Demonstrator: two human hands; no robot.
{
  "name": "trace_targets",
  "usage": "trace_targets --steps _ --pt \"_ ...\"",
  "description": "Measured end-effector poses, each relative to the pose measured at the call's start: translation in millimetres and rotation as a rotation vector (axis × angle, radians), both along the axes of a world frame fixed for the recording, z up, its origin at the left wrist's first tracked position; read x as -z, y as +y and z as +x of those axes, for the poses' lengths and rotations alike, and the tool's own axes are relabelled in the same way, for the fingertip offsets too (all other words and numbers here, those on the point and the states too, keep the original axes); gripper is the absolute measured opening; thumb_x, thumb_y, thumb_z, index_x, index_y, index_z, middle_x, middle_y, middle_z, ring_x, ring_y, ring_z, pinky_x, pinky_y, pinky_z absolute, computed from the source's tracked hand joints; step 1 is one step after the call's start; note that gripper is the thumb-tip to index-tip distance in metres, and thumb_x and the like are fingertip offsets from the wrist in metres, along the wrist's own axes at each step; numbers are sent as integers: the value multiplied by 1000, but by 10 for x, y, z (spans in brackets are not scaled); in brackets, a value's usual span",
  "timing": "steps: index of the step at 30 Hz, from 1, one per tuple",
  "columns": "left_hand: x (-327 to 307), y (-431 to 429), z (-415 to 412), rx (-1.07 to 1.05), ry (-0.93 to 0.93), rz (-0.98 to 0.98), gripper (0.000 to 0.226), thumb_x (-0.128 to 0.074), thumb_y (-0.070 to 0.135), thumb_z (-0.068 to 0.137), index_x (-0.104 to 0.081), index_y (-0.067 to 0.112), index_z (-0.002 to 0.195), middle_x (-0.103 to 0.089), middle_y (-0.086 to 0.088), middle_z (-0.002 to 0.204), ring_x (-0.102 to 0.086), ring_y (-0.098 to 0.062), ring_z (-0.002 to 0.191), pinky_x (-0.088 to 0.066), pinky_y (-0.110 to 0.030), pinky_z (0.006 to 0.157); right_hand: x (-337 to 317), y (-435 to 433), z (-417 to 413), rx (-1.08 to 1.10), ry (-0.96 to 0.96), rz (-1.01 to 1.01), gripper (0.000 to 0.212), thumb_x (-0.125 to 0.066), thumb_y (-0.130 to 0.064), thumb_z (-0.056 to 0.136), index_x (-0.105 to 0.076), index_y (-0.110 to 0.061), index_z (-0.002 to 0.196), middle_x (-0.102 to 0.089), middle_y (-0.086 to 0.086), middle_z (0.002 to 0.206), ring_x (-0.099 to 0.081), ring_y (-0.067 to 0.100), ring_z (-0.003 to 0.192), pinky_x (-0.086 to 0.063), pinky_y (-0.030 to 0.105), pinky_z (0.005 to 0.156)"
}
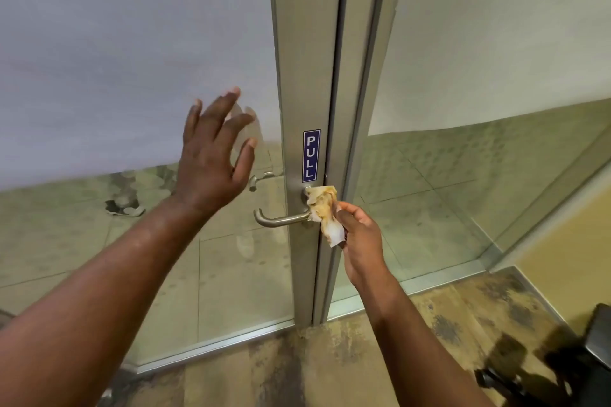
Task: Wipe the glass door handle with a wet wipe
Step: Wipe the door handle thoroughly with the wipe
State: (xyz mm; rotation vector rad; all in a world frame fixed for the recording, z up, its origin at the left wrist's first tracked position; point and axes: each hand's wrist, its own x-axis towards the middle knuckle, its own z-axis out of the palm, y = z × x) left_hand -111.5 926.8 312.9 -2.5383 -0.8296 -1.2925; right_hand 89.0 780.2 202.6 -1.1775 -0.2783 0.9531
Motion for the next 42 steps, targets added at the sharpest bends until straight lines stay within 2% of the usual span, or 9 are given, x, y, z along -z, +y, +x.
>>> trace_targets --steps 5,8,14,18,21,27,32,36,42 --pt "519 -884 344 178 -38 -518 43 -66 51 89 -69 22 120 -64 7 132 -58 -11 125 -42 -33 106 -326 -91 -92 -134 -14 72 20 -61 -13 97 -69 -9 115 -79 11 98 -73 21 81 -54 28 65" --pt "670 -1156 430 191 -194 -805 31 -84 38 81 -73 26 107 -64 19 118 -59 8 111 -45 -13 95 -400 -185 -125 -223 -5 105 30 -53 -3 95 -67 -7 123 -77 13 102 -73 22 83 -54 30 68" --pt "635 -1262 366 164 -458 -1121 4 -81 18 88 -79 19 85 -77 10 98 -70 -2 96 -55 -32 91 -458 -397 -137 -260 -162 72 31 -73 -2 88 -69 -5 118 -78 17 103 -74 25 86 -58 33 72" --pt "512 -1366 277 232 -660 -1411 17 -69 20 98 -75 11 84 -75 -6 89 -66 -17 86 -53 -40 88 -483 -481 -104 -255 -253 -14 12 -68 -12 94 -75 -9 103 -79 11 96 -71 22 86 -54 32 69" --pt "479 -1397 247 285 -789 -1554 19 -62 20 102 -71 7 92 -76 -14 97 -70 -26 93 -56 -44 89 -506 -478 -118 -257 -102 14 20 -52 -7 99 -71 -6 95 -76 12 92 -69 26 91 -55 42 78" --pt "520 -1359 279 218 -816 -1494 11 -67 15 99 -73 8 94 -76 -9 87 -70 -25 82 -57 -33 74 -526 -435 -200 -273 175 154 29 -41 7 96 -65 3 113 -72 24 100 -70 31 86 -58 40 73" --pt "540 -1313 310 179 -734 -1330 6 -77 8 90 -76 12 94 -78 -6 87 -71 -14 78 -57 -29 72 -432 -364 -286 -141 -64 2 28 -49 6 96 -75 -2 105 -77 23 100 -74 32 88 -60 37 71" --pt "653 -1341 388 51 -541 -1074 13 -81 14 89 -78 23 97 -77 9 89 -73 -6 84 -62 -32 80 -338 -388 -358 -294 51 138 33 -48 -4 98 -71 0 122 -74 24 116 -70 36 113 -53 45 101" --pt "816 -1358 344 93 -49 -968 51 -57 10 100 -52 37 143 -73 6 125 -64 7 71 -45 -12 56 -73 -291 -324 -191 -34 31 32 -58 6 94 -74 -6 119 -77 16 110 -71 33 111 -56 39 95"
